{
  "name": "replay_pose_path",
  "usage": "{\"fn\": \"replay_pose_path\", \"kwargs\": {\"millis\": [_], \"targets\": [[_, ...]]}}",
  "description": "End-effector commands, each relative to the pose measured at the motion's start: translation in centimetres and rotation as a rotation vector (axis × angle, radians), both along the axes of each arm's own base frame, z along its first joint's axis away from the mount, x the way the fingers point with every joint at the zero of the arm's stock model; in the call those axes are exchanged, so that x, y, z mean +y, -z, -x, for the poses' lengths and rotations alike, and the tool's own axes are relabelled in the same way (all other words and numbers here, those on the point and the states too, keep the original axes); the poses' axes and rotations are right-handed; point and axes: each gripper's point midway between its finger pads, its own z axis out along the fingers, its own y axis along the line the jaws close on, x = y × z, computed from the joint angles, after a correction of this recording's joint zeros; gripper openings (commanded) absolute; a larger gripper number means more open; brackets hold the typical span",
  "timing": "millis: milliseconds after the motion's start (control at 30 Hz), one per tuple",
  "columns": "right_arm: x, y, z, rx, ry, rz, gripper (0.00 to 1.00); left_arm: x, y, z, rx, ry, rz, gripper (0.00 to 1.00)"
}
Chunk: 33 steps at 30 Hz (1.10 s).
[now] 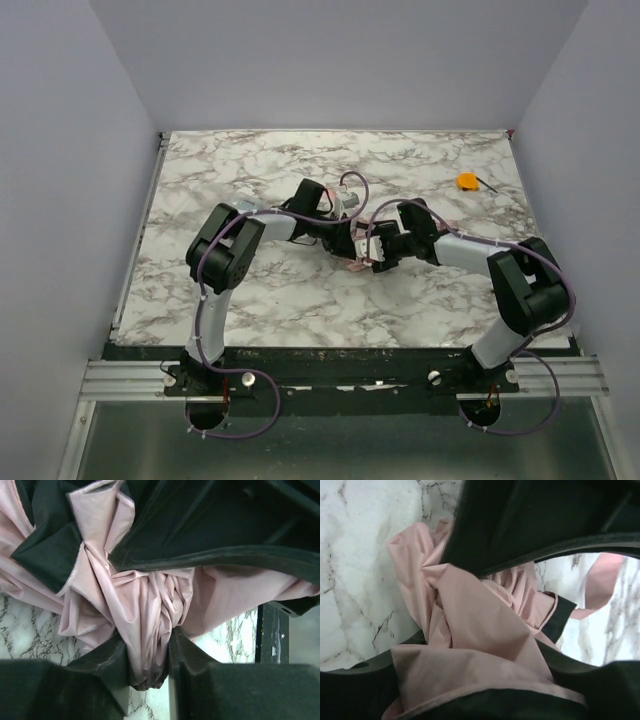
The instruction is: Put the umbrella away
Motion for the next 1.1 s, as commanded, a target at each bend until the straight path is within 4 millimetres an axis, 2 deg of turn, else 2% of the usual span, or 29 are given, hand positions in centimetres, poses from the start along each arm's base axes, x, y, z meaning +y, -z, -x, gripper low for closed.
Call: {"fn": "replay_pose_path", "kwargs": {"millis": [0, 100, 133, 200, 300, 367, 433, 500, 600, 733, 833, 900, 1000, 1067], "targets": [[-4.5, 6.0, 3.5, 0.272, 0.064, 0.3, 0.46, 3.5, 5.7, 6.7, 0.295, -0.034, -0.263, 0.41], [-5.1, 6.1, 6.2, 0.439, 0.054, 0.342, 0.3, 3.1, 2.1, 4.0, 0.165, -0.126, -0.172, 0.58], [-5.3, 6.1, 7.6, 0.505, 0.046, 0.354, 0.26, 3.0, 0.6, 3.0, 0.102, -0.154, -0.132, 0.63], [-5.4, 5.8, 9.0, 0.604, 0.067, 0.357, 0.21, 3.1, -2.3, 1.3, -0.003, -0.238, -0.063, 0.72], [-5.7, 5.7, 11.0, 0.732, 0.09, 0.379, 0.15, 4.0, -5.6, -0.4, -0.169, -0.357, 0.017, 0.76], [-5.9, 6.0, 11.9, 0.802, 0.115, 0.394, 0.14, 4.9, -6.6, -0.9, -0.26, -0.433, 0.049, 0.78], [-6.2, 6.1, 12.9, 0.869, 0.133, 0.416, 0.13, 6.1, -6.7, -0.4, -0.331, -0.493, 0.08, 0.8], [-6.5, 6.4, 13.9, 0.941, 0.153, 0.437, 0.11, 7.4, -7.1, 0.3, -0.396, -0.556, 0.132, 0.98], [-6.9, 6.8, 15.3, 1.026, 0.161, 0.465, 0.1, 8.5, -7.9, 1.9, -0.465, -0.6, 0.248, 0.98], [-6.9, 7.4, 16.3, 1.135, 0.2, 0.494, 0.11, 7.7, -9.7, 5.8, -0.58, -0.447, 0.435, 0.98], [-6.7, 7.4, 16.4, 1.184, 0.215, 0.502, 0.11, 6.6, -8.6, 8.8, -0.778, -0.352, 0.385, 0.98], [-6.7, 7.5, 16.2, 1.185, 0.23, 0.51, 0.11, 5.9, -8.2, 10.0, -0.92, -0.31, 0.337, 0.98], [-6.8, 7.5, 15.9, 1.185, 0.232, 0.526, 0.11, 5.2, -6.1, 9.5, -1.054, -0.269, 0.151, 0.99], [-6.9, 7.2, 15.9, 1.19, 0.222, 0.535, 0.11, 5.0, -5.5, 8.7, -1.125, -0.263, 0.044, 0.99]]}}
